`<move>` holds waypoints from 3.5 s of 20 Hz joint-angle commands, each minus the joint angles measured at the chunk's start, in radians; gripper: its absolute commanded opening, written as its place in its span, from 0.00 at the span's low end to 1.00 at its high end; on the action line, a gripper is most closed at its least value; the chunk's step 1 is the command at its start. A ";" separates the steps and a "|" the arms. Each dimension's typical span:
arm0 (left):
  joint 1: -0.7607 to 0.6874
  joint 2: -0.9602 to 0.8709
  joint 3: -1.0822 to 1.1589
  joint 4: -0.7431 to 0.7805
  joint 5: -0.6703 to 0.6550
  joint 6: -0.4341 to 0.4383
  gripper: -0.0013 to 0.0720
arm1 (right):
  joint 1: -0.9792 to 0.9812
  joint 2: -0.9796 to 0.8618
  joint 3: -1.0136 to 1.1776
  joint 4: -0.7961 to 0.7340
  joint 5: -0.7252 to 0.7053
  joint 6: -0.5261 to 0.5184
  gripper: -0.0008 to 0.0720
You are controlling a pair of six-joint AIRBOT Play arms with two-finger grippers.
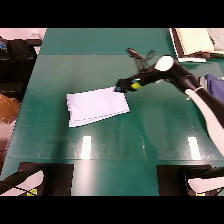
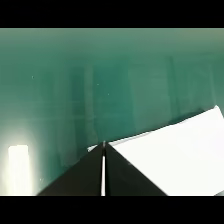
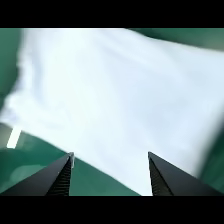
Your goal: Fold the shirts.
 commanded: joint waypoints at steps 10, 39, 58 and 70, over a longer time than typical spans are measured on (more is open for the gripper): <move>0.001 -0.004 -0.007 -0.035 -0.013 0.003 0.05 | -0.106 -0.203 -0.098 0.240 0.032 -0.035 0.74; -0.372 -0.004 -0.007 -0.106 0.090 -0.009 0.05 | -0.911 0.071 0.344 -0.141 0.058 0.088 0.03; -0.372 -0.004 -0.007 -0.124 0.061 -0.030 0.05 | -1.112 0.152 0.535 -0.142 0.040 0.090 0.03; -0.372 -0.004 -0.007 -0.124 0.045 -0.020 0.05 | -1.326 0.505 -0.059 -0.373 0.221 0.089 0.04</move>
